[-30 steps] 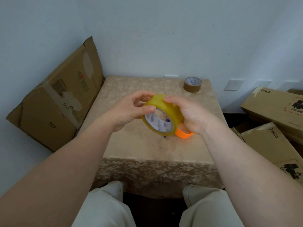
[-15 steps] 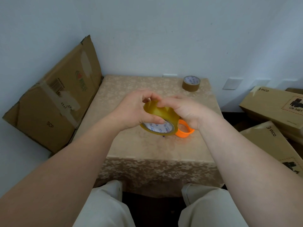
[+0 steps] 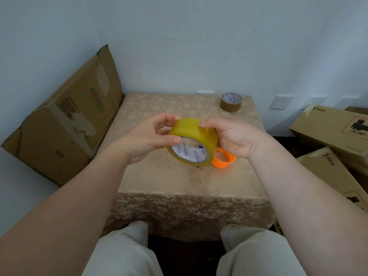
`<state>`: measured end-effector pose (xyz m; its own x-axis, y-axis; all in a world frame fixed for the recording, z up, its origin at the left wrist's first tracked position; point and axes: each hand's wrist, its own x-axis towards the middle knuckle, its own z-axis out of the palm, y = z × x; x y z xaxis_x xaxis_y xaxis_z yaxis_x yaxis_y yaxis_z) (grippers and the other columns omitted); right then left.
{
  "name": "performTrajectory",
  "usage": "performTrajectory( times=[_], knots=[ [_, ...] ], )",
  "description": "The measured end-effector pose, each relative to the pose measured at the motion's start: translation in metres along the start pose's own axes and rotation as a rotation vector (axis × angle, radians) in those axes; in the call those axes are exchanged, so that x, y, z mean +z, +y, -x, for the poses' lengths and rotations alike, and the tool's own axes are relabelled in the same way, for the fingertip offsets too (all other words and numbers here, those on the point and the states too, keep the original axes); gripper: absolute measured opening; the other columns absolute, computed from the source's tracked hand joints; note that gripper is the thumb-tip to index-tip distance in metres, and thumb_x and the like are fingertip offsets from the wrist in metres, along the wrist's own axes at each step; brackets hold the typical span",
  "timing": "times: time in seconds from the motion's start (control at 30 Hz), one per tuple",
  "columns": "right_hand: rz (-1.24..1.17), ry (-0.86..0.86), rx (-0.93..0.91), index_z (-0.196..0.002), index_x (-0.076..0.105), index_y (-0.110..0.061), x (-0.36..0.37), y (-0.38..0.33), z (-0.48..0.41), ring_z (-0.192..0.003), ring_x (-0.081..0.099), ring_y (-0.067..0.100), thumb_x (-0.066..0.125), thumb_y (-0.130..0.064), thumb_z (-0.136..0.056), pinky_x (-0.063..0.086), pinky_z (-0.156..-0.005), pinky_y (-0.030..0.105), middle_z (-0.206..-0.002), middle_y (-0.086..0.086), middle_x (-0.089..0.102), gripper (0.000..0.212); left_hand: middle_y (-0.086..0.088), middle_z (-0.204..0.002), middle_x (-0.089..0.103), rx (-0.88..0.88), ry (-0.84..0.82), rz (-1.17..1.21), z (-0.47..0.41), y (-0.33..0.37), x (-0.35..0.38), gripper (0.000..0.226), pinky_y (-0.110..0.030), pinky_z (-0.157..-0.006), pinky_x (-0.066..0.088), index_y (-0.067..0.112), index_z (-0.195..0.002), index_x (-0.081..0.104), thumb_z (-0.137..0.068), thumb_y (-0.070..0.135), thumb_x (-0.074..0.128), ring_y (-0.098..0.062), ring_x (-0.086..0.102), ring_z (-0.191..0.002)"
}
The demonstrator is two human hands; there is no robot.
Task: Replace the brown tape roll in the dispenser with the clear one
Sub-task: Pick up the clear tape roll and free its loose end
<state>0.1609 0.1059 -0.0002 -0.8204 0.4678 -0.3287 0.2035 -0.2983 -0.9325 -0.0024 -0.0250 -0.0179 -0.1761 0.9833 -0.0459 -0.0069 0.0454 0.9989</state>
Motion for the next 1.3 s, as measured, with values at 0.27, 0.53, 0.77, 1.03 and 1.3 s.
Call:
performTrajectory(
  times=[0.27, 0.53, 0.77, 1.03, 1.3],
  knots=[
    [0.122, 0.011, -0.051, -0.08, 0.06, -0.009, 0.002, -0.004, 0.0, -0.08, 0.057, 0.026, 0.06, -0.013, -0.083, 0.046, -0.08, 0.041, -0.081, 0.013, 0.06, 0.006, 0.007, -0.1, 0.068, 0.039, -0.004, -0.287, -0.006, 0.022, 0.003, 0.041, -0.02, -0.075, 0.052, 0.03, -0.096, 0.064, -0.065, 0.007, 0.078, -0.008, 0.063, -0.096],
    [0.091, -0.08, -0.084, -0.072, 0.061, -0.006, -0.002, -0.007, 0.006, -0.072, 0.056, 0.021, 0.049, -0.004, -0.089, 0.044, -0.075, 0.033, -0.074, 0.009, 0.059, 0.021, 0.009, -0.104, 0.063, -0.044, -0.034, 0.103, 0.004, 0.002, -0.009, 0.04, -0.032, -0.077, 0.058, 0.024, -0.1, 0.061, -0.065, 0.006, 0.068, -0.009, 0.067, -0.091],
    [0.164, -0.077, -0.086, -0.055, 0.063, -0.015, -0.001, -0.005, 0.0, -0.064, 0.054, 0.017, 0.058, -0.003, -0.084, 0.042, -0.068, 0.032, -0.056, 0.0, 0.06, 0.033, 0.019, -0.106, 0.064, 0.06, -0.025, -0.457, -0.007, 0.026, 0.006, 0.047, -0.009, -0.081, 0.042, 0.037, -0.099, 0.063, -0.061, 0.018, 0.083, 0.004, 0.055, -0.104],
    [0.215, -0.123, -0.051, -0.116, 0.059, 0.007, -0.004, -0.016, 0.01, -0.099, 0.058, 0.032, 0.051, 0.001, -0.086, 0.042, -0.099, 0.046, -0.103, 0.022, 0.063, 0.032, 0.02, -0.092, 0.067, 0.091, -0.031, -0.157, 0.001, 0.013, 0.0, 0.047, -0.018, -0.074, 0.052, 0.027, -0.095, 0.063, -0.055, 0.007, 0.08, 0.002, 0.062, -0.092],
    [0.152, -0.11, -0.043, -0.112, 0.062, 0.002, -0.005, -0.019, 0.01, -0.088, 0.062, 0.026, 0.055, -0.002, -0.084, 0.052, -0.084, 0.037, -0.094, 0.016, 0.065, 0.029, 0.016, -0.098, 0.066, 0.046, -0.049, 0.059, 0.004, 0.002, -0.006, 0.04, -0.027, -0.07, 0.057, 0.027, -0.096, 0.061, -0.066, 0.003, 0.069, -0.004, 0.064, -0.089]
  ],
)
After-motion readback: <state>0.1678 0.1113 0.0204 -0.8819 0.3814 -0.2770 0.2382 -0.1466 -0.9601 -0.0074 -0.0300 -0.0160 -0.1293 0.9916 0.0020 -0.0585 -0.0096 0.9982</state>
